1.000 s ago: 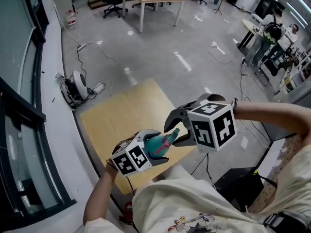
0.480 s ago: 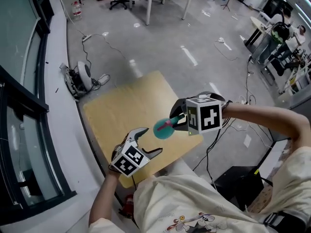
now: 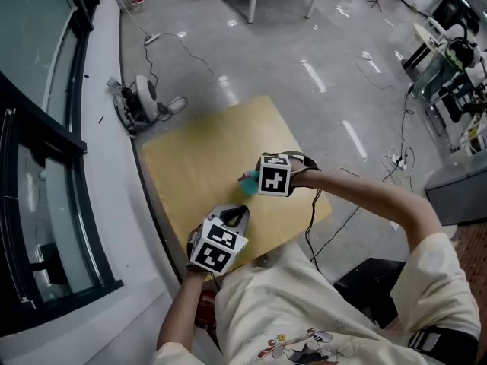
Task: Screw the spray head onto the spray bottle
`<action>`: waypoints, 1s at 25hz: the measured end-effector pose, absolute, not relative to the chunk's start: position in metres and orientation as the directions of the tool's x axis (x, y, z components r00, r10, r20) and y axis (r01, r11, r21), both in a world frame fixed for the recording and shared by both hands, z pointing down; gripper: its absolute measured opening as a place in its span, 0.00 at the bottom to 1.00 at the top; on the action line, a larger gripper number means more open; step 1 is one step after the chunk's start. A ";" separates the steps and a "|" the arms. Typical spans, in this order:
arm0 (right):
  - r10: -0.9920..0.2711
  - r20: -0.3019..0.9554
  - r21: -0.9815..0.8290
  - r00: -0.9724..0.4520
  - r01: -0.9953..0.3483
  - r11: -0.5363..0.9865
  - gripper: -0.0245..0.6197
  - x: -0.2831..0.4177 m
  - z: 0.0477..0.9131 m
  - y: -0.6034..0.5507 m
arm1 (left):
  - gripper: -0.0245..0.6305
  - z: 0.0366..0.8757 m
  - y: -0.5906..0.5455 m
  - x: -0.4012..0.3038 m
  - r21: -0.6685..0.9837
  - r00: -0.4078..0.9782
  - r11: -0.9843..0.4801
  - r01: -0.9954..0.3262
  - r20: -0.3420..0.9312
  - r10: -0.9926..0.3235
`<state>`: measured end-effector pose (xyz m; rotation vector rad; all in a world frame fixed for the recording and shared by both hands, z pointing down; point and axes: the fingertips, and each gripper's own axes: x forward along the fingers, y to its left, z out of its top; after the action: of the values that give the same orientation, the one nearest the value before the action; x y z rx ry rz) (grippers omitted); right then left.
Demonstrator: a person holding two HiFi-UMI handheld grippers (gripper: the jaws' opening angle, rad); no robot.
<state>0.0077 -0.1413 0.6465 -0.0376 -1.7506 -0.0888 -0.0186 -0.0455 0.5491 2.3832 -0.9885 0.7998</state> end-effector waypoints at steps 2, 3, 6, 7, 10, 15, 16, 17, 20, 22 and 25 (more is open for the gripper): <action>-0.021 0.986 0.032 -0.167 0.060 0.998 0.24 0.007 0.665 -0.142 | 0.05 0.551 -0.042 -0.022 0.175 0.576 -0.644 -0.745 0.656 -0.488; -0.016 0.986 0.026 -0.164 0.055 0.998 0.24 0.006 0.670 -0.141 | 0.05 0.553 -0.041 -0.024 0.178 0.575 -0.641 -0.747 0.657 -0.488; -0.001 0.986 0.008 -0.166 0.043 0.999 0.24 0.005 0.680 -0.138 | 0.05 0.557 -0.040 -0.030 0.190 0.571 -0.627 -0.755 0.660 -0.488; 0.000 0.985 0.006 -0.170 0.036 0.999 0.24 0.003 0.682 -0.138 | 0.05 0.559 -0.040 -0.032 0.193 0.569 -0.623 -0.758 0.661 -0.488; -0.008 0.981 0.008 -0.192 -0.002 1.000 0.24 -0.001 0.687 -0.139 | 0.05 0.563 -0.039 -0.034 0.194 0.566 -0.621 -0.759 0.667 -0.484; 0.032 0.979 -0.035 -0.201 -0.013 0.999 0.25 0.000 0.680 -0.135 | 0.05 0.563 -0.040 -0.027 0.188 0.570 -0.639 -0.746 0.676 -0.467; 0.038 0.979 -0.040 -0.201 -0.010 0.999 0.26 0.002 0.677 -0.133 | 0.05 0.563 -0.040 -0.026 0.186 0.571 -0.644 -0.742 0.678 -0.463; 0.042 0.978 -0.044 -0.204 -0.006 0.999 0.27 0.004 0.673 -0.131 | 0.05 0.563 -0.040 -0.024 0.185 0.572 -0.648 -0.739 0.681 -0.458; 0.050 0.970 -0.056 -0.238 -0.016 0.998 0.30 0.014 0.651 -0.128 | 0.05 0.563 -0.042 -0.023 0.177 0.563 -0.645 -0.743 0.686 -0.461; 0.040 0.952 -0.059 -0.302 -0.053 0.997 0.30 0.018 0.624 -0.129 | 0.05 0.559 -0.049 -0.026 0.178 0.551 -0.617 -0.766 0.676 -0.489; -0.022 0.883 -0.056 -0.469 -0.151 0.987 0.30 0.013 0.563 -0.133 | 0.05 0.544 -0.065 -0.034 0.204 0.529 -0.543 -0.814 0.646 -0.550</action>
<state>0.0134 -0.1332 0.5626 0.1218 -2.0560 0.1513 -0.0343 -0.0649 0.5438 2.2809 -1.1082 0.7185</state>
